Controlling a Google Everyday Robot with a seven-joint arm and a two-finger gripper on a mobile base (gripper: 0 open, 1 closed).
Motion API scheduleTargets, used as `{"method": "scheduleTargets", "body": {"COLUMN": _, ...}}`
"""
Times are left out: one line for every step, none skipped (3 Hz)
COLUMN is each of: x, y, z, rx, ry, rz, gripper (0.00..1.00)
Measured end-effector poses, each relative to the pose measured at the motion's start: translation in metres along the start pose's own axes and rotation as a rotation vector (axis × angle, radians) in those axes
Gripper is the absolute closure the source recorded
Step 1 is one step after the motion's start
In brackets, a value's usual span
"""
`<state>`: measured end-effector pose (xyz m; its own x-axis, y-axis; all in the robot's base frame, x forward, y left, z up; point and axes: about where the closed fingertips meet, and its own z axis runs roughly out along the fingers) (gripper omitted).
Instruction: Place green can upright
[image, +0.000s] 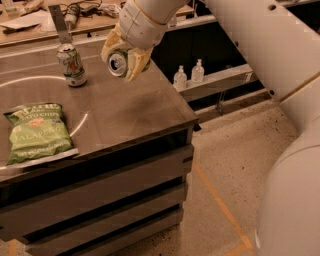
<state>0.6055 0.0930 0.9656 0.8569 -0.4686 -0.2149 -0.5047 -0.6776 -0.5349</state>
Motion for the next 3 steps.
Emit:
{"method": "scheduleTargets", "body": {"x": -0.01, "y": -0.006, "z": -0.002, "rx": 0.033, "ry": 0.014, "rz": 0.106, "gripper": 1.0}}
{"method": "scheduleTargets", "body": {"x": -0.035, "y": -0.013, "z": -0.003, "rx": 0.152, "ry": -0.052, "rz": 0.348, "gripper": 1.0}}
{"method": "scheduleTargets", "body": {"x": -0.042, "y": -0.016, "z": -0.001, "rx": 0.215, "ry": -0.125, "rz": 0.459, "gripper": 1.0}}
